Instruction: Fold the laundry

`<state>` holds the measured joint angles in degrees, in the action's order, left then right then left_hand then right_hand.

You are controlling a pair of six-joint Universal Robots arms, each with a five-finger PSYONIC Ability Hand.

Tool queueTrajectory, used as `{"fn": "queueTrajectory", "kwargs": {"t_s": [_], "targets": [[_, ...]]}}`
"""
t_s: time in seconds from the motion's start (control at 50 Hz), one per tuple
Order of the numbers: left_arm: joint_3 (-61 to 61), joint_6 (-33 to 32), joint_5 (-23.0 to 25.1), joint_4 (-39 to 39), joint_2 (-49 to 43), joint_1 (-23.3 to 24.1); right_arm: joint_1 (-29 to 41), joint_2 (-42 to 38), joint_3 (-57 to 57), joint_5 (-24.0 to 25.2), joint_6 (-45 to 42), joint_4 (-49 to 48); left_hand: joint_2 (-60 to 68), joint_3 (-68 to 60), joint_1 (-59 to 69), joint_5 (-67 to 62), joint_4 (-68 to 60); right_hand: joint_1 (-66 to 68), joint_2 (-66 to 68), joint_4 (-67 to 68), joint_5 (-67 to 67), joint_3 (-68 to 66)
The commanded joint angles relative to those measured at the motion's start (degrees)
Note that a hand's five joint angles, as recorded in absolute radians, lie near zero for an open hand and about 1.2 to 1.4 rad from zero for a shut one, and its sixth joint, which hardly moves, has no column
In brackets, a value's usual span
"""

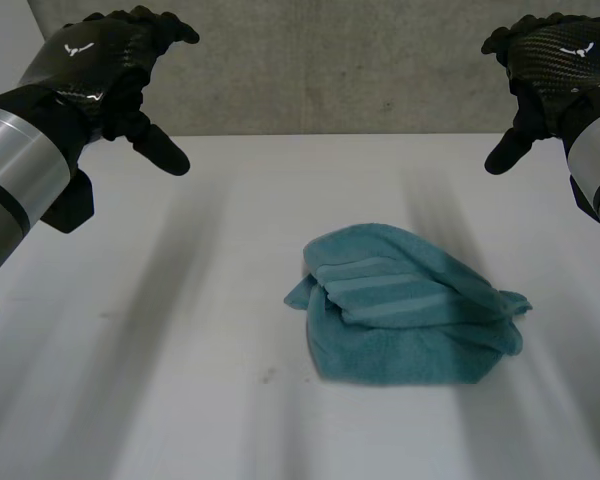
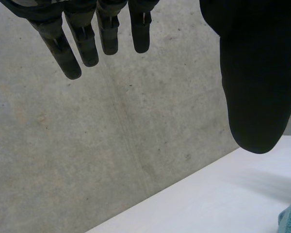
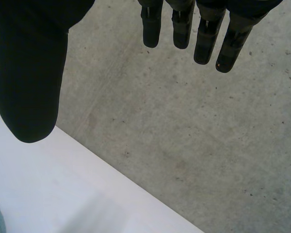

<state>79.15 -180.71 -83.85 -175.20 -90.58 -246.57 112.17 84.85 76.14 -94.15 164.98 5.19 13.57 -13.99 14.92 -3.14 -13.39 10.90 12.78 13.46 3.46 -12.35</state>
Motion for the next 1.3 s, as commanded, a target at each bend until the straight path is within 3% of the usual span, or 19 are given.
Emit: {"fn": "queueTrajectory", "kwargs": {"t_s": [0.02, 0.12, 0.28, 0.4, 0.48, 0.5, 0.54, 0.62, 0.76, 0.84, 0.94, 1.1, 1.12, 1.14, 1.16, 1.2, 1.24, 1.28, 1.3], "targets": [[-0.31, 0.10, 0.10, -1.20, -4.07, -0.05, -0.11, -2.75, -0.38, 0.01, -1.77, 0.78, -0.33, 0.74, -1.68, -0.10, 0.15, -0.90, -2.78, -3.46, -3.46, 2.35], [-1.01, 0.01, -0.08, -1.46, -9.16, -0.32, 1.03, -7.59, -0.47, 0.19, -4.84, 2.10, 0.17, 0.24, -1.18, -0.60, -0.36, -0.90, -2.78, -3.46, -3.46, 2.35], [-2.15, 0.19, -0.87, -3.83, -17.07, -1.11, 8.76, -16.54, 0.23, 12.03, -11.95, 7.02, 1.85, -1.44, 0.50, -2.28, -2.04, -0.90, -2.78, -3.46, -3.46, 2.35], [-2.51, -0.08, -0.61, -4.36, -22.62, -1.11, 11.67, -23.49, -0.38, 14.69, -19.86, 5.53, 2.02, -1.61, 0.67, -2.45, -2.21, -0.32, -2.20, -2.88, -2.88, 1.77], [-2.51, -0.08, -0.34, -4.45, -24.82, -1.11, 11.93, -29.38, -2.83, 12.77, -23.74, 1.67, 1.86, -1.44, 0.51, -2.28, -2.04, 19.96, 18.08, 17.40, 17.40, -18.51], [-2.51, 0.01, -0.08, -4.53, -25.60, -1.11, 12.02, -30.35, -3.54, 11.71, -24.27, 0.62, 1.69, -1.28, 0.34, -2.12, -1.87, 29.87, 27.99, 27.31, 27.31, -28.42], [-2.51, 0.01, 0.01, -4.54, -26.40, -1.02, 12.19, -31.94, -5.65, 7.76, -24.97, -2.63, 1.69, -1.28, 0.34, -2.12, -1.87, 65.99, 64.11, 63.43, 63.43, -64.55], [-2.07, 0.10, 0.36, -4.45, -28.16, -0.58, 11.93, -26.97, -6.45, 3.27, -23.92, -9.13, 0.85, -0.44, -0.50, -1.28, -1.03, 69.10, 67.22, 66.54, 66.54, -67.65], [-2.50, 0.89, 5.70, -5.15, -32.10, 3.36, 12.20, -12.35, -3.46, 3.44, -14.35, -10.11, -2.34, 2.76, -3.69, 1.92, 2.16, 69.10, 67.22, 66.54, 66.54, -67.65], [-4.87, 2.55, 9.32, -9.00, -36.66, 8.54, 12.64, -7.24, -2.31, 4.23, -10.65, -8.88, -3.02, 3.43, -4.37, 2.59, 2.84, 69.10, 67.22, 66.54, 66.54, -67.65], [-6.46, 4.76, 9.32, -12.36, -38.53, 11.02, 12.64, -0.75, -0.12, 8.36, -7.75, -2.39, -3.19, 3.60, -4.54, 2.76, 3.01, 69.10, 67.22, 66.54, 66.54, -67.65], [-7.08, 16.97, 10.29, -16.58, -41.43, 16.29, 11.76, 2.69, 3.14, 8.81, -6.52, -1.67, -0.67, 1.08, -2.02, 0.24, 0.48, 69.10, 67.22, 66.54, 66.54, -67.65], [-6.99, 17.93, 10.73, -16.66, -41.52, 16.47, 11.76, 2.69, 3.14, 8.54, -6.52, -1.94, 1.50, -1.09, 0.15, -1.93, -1.68, 69.10, 67.22, 66.54, 66.54, -67.65], [-6.90, 18.90, 11.43, -16.66, -41.43, 16.73, 11.67, 2.69, 3.14, 8.28, -6.52, -2.11, 14.34, -13.93, 12.99, -14.77, -14.53, 69.10, 67.22, 66.54, 66.54, -67.65], [-6.90, 18.91, 11.43, -16.66, -41.43, 16.73, 11.41, 2.69, 2.96, 7.58, -6.52, -2.55, 14.47, -14.06, 13.12, -14.90, -14.65, 69.10, 67.22, 66.54, 66.54, -67.65], [-8.13, 19.52, 10.30, -16.84, -41.43, 16.56, 10.18, 2.69, 2.52, 6.53, -6.52, -3.43, 65.70, -65.29, 64.35, -66.13, -65.89, 69.10, 67.22, 66.54, 66.54, -67.65], [-9.27, 19.43, 8.62, -17.10, -41.17, 16.12, 8.78, 2.69, 1.82, 5.38, -6.34, -5.53, 66.43, -66.01, 65.08, -66.85, -66.61, 69.10, 67.22, 66.54, 66.54, -67.65], [-11.99, 18.82, 2.32, -17.19, -38.98, 12.80, 8.07, 2.60, 1.29, 4.76, -6.25, -8.08, 66.43, -66.01, 65.08, -66.86, -66.61, 69.10, 67.22, 66.54, 66.54, -67.65], [-12.00, 18.82, 2.29, -17.19, -38.97, 12.78, 7.54, 2.34, 0.86, 4.33, -6.25, -11.49, 66.43, -66.01, 65.08, -66.86, -66.61, 69.10, 67.22, 66.54, 66.54, -67.65]]}}
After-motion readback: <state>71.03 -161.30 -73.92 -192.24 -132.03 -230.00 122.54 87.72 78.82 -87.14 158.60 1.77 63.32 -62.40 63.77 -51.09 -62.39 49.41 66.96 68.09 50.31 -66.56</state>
